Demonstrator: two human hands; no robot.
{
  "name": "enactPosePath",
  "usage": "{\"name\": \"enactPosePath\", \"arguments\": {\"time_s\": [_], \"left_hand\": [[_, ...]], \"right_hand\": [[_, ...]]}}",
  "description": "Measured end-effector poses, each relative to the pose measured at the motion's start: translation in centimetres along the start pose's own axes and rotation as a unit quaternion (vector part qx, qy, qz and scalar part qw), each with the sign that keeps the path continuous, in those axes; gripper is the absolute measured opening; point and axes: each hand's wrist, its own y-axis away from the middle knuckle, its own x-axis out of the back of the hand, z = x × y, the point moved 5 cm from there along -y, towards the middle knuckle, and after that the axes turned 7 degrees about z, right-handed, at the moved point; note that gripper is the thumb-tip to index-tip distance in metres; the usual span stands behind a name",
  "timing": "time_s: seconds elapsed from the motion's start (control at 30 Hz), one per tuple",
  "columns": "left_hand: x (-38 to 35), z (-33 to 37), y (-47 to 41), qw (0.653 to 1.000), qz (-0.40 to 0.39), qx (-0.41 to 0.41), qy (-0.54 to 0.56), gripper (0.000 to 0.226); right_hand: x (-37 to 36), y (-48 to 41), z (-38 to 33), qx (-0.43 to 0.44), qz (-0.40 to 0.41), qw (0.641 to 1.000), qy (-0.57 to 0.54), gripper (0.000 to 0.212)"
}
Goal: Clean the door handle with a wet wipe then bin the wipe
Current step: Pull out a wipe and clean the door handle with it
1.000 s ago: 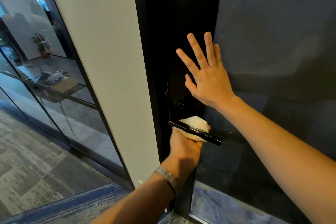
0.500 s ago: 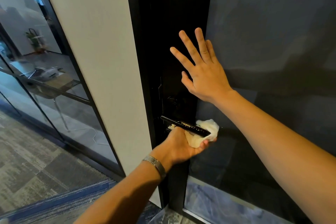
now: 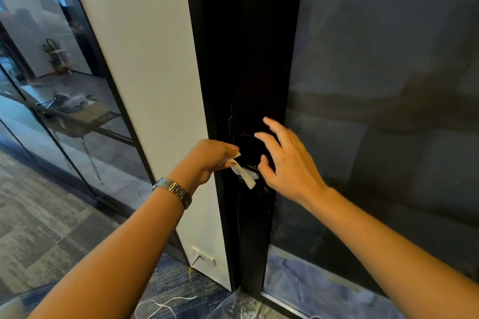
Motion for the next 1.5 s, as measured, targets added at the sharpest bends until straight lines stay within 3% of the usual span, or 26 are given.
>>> {"name": "enactPosePath", "arguments": {"time_s": [0.1, 0.2, 0.53, 0.83, 0.97, 1.13, 1.27, 1.4, 1.5], "left_hand": [[0.9, 0.9, -0.2, 0.998, 0.02, -0.057, 0.026, 0.015], [1.9, 0.2, -0.5, 0.995, 0.055, -0.085, -0.014, 0.015], [0.7, -5.0, -1.7, 0.958, 0.112, -0.187, -0.185, 0.027], [-3.3, -6.2, -2.1, 0.924, 0.037, -0.298, -0.237, 0.032], [-3.1, -6.9, -2.3, 0.864, -0.015, -0.39, -0.318, 0.033], [-3.6, -6.6, -1.9, 0.841, -0.047, -0.411, -0.349, 0.032], [-3.6, -6.2, -2.1, 0.803, -0.087, -0.446, -0.386, 0.033], [-4.0, -6.0, -1.5, 0.802, -0.046, -0.46, -0.378, 0.03], [-6.0, -6.6, -0.6, 0.771, -0.101, -0.494, -0.389, 0.032]], "right_hand": [[-1.0, 1.6, -0.1, -0.07, -0.061, 0.996, 0.006, 0.032], [-1.6, 2.2, 0.1, -0.117, -0.107, 0.986, 0.056, 0.039], [-1.4, 2.2, 0.1, -0.173, -0.101, 0.977, 0.065, 0.044], [-1.4, 2.2, 0.1, -0.2, -0.068, 0.974, 0.079, 0.044], [-1.5, 2.2, 0.1, -0.202, -0.079, 0.973, 0.077, 0.05], [-1.5, 2.2, 0.0, -0.199, -0.072, 0.974, 0.085, 0.051], [-1.4, 2.2, -0.1, -0.196, -0.077, 0.973, 0.096, 0.051], [-1.5, 2.3, -0.1, -0.201, -0.082, 0.971, 0.1, 0.049], [-1.5, 2.4, -0.1, -0.205, -0.084, 0.97, 0.096, 0.044]]}}
